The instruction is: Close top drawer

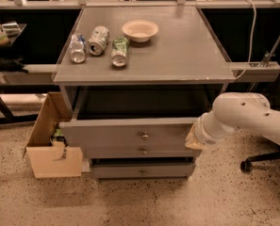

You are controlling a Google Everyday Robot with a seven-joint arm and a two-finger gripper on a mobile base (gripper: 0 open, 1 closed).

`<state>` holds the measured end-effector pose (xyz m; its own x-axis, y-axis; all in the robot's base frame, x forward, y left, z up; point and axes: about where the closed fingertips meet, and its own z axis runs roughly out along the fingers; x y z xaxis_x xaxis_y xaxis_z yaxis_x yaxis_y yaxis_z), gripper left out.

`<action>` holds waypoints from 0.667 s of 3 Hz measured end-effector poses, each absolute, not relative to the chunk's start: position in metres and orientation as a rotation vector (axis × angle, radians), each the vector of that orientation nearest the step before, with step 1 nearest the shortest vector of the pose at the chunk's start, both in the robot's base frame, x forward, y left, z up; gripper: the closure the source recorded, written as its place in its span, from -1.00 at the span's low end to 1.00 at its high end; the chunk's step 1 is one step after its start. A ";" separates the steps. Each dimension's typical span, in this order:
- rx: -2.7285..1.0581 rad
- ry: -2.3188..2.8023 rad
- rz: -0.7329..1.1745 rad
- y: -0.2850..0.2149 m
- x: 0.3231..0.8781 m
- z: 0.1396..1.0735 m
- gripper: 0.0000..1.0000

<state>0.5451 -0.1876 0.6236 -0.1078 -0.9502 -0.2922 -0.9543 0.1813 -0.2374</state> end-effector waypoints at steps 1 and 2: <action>-1.797 2.091 -0.013 -0.190 0.555 0.618 0.76; -1.798 2.084 -0.037 -0.189 0.563 0.621 0.71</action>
Offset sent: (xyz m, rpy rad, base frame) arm 0.0285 -0.0014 0.0016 -0.0370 -0.0489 -0.0065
